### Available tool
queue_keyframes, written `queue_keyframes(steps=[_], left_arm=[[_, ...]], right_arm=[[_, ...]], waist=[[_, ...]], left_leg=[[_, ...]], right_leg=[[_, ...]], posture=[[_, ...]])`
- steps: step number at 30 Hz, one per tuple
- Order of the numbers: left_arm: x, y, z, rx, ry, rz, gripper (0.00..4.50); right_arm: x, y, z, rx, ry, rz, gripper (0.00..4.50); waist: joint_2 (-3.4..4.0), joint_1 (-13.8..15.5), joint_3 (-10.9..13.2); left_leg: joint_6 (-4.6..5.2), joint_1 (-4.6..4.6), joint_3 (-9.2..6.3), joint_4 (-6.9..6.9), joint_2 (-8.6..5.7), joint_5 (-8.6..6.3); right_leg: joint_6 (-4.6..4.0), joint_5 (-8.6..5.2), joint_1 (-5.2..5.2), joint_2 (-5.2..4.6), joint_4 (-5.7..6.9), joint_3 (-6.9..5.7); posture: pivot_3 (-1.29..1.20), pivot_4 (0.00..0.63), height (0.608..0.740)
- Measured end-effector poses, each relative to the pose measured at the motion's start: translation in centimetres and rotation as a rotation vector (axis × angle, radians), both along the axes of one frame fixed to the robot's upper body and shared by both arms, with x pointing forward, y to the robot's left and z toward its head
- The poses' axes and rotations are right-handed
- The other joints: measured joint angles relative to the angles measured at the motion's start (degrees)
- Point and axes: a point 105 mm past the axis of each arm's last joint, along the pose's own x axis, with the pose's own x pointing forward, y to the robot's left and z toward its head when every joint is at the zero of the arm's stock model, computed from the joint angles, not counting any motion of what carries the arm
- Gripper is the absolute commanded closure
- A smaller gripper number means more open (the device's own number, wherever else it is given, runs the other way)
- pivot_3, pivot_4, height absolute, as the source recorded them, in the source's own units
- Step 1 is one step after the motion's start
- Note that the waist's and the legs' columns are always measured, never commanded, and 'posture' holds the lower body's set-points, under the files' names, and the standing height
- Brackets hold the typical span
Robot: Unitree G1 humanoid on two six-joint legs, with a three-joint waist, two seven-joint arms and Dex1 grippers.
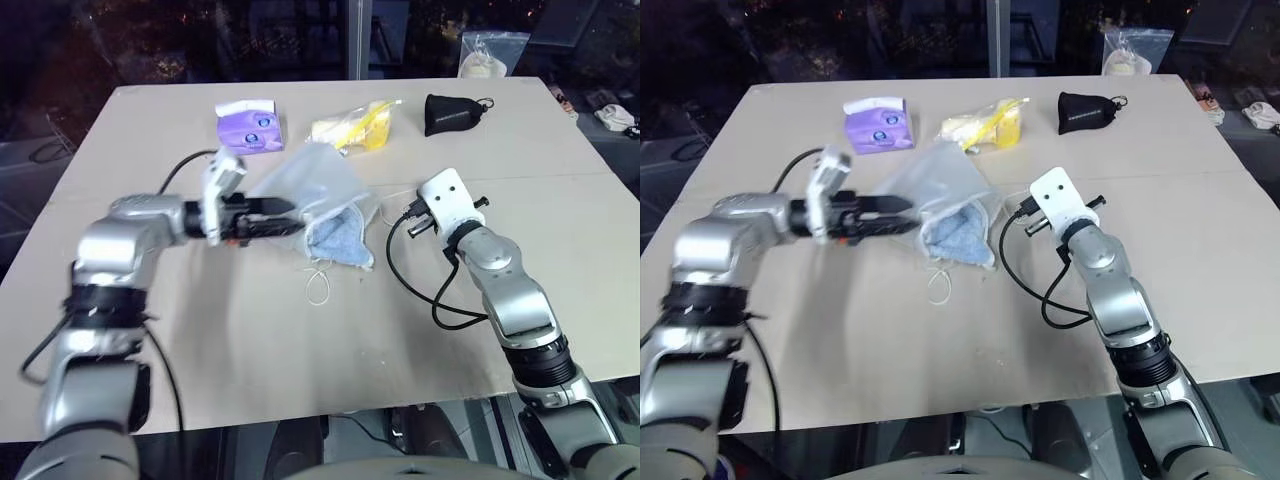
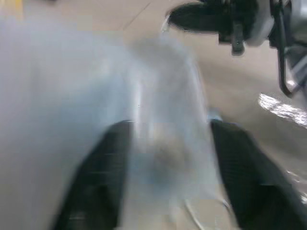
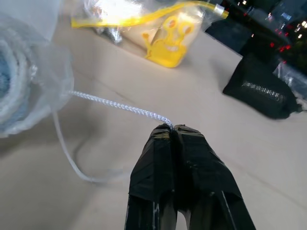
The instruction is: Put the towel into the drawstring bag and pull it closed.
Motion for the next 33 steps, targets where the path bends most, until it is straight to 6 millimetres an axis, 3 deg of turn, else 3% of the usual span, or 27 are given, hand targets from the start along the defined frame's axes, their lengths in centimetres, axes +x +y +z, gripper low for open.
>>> queue_keyframes(steps=[3,6,10,15,16,18,23,29,31,33], left_arm=[[-2.8,0.9,-2.6,0.044,0.035,0.065,1.38],[-3.2,-0.2,-5.2,0.067,0.005,0.119,1.38],[-2.3,-3.4,-7.5,0.061,-0.087,0.174,1.38],[0.2,-4.9,-8.4,0.093,-0.186,0.257,1.38],[0.9,-5.1,-8.5,0.105,-0.211,0.274,1.62],[1.8,-5.4,-8.5,0.100,-0.241,0.297,2.15],[2.7,-7.0,-8.7,0.074,-0.287,0.282,4.48],[2.8,-7.3,-8.1,0.036,-0.349,0.294,4.48],[3.0,-6.1,-6.5,0.008,-0.426,0.348,4.48],[3.6,-3.1,-2.3,0.019,-0.597,0.437,4.48]], right_arm=[[0.0,-0.3,0.0,0.004,0.008,0.002,4.50],[0.0,-0.4,0.0,0.013,0.016,0.014,4.50],[-0.1,-0.4,-0.1,0.006,0.027,0.032,4.50],[-0.2,-0.9,0.0,-0.006,0.032,0.027,4.50],[-0.2,-1.1,0.0,-0.011,0.034,0.021,4.50],[-0.2,-1.2,0.0,-0.013,0.037,0.018,4.50],[-0.3,-1.3,-0.2,-0.005,0.048,0.011,4.50],[-0.2,-1.9,0.3,0.041,0.037,-0.010,4.50],[0.0,-2.4,1.9,0.088,-0.024,-0.010,4.50],[0.3,-3.4,6.5,0.141,-0.177,-0.001,4.50]], waist=[[0.01,0.84,0.00],[-0.03,2.22,0.03],[-0.08,2.97,0.00],[-0.09,2.56,-0.02],[-0.07,2.53,-0.02],[-0.08,2.47,-0.02],[-0.07,2.56,-0.02],[-0.07,2.50,-0.02],[-0.07,2.33,0.05],[-0.07,2.39,0.13]], left_leg=[[0.00,0.04,0.12,0.01,-0.06,0.00],[0.00,0.10,0.12,0.09,-0.17,0.00],[0.00,0.30,0.10,0.30,-0.25,0.01],[0.00,0.36,0.06,0.27,-0.26,0.01],[0.00,0.38,0.05,0.22,-0.25,0.01],[0.01,0.37,0.02,0.19,-0.24,0.01],[0.01,0.28,0.02,0.17,-0.25,0.00],[0.01,0.31,0.03,0.18,-0.25,0.00],[0.01,0.29,0.02,0.19,-0.24,0.00],[0.01,0.28,-0.04,0.19,-0.21,0.01]], right_leg=[[-0.05,-0.03,0.02,-0.15,-0.04,0.03],[-0.22,-0.13,0.13,-0.23,-0.05,0.00],[-0.21,-0.12,0.45,-0.25,-0.07,0.03],[-0.22,-0.10,0.47,-0.18,-0.03,0.06],[-0.18,-0.07,0.46,-0.17,-0.03,0.06],[-0.05,0.02,0.45,-0.13,-0.03,0.05],[-0.01,0.03,0.45,-0.16,-0.10,0.04],[-0.01,0.03,0.44,-0.17,-0.07,0.04],[0.00,0.04,0.41,-0.16,-0.06,0.04],[0.00,0.04,0.39,-0.12,-0.03,-0.01]], posture=[[0.00,0.150,0.740],[0.00,0.150,0.740],[0.00,0.150,0.740],[0.00,0.150,0.740],[0.00,0.150,0.740],[0.00,0.150,0.740],[0.00,0.150,0.740],[0.00,0.150,0.740],[0.00,0.150,0.740],[0.00,0.150,0.740]])
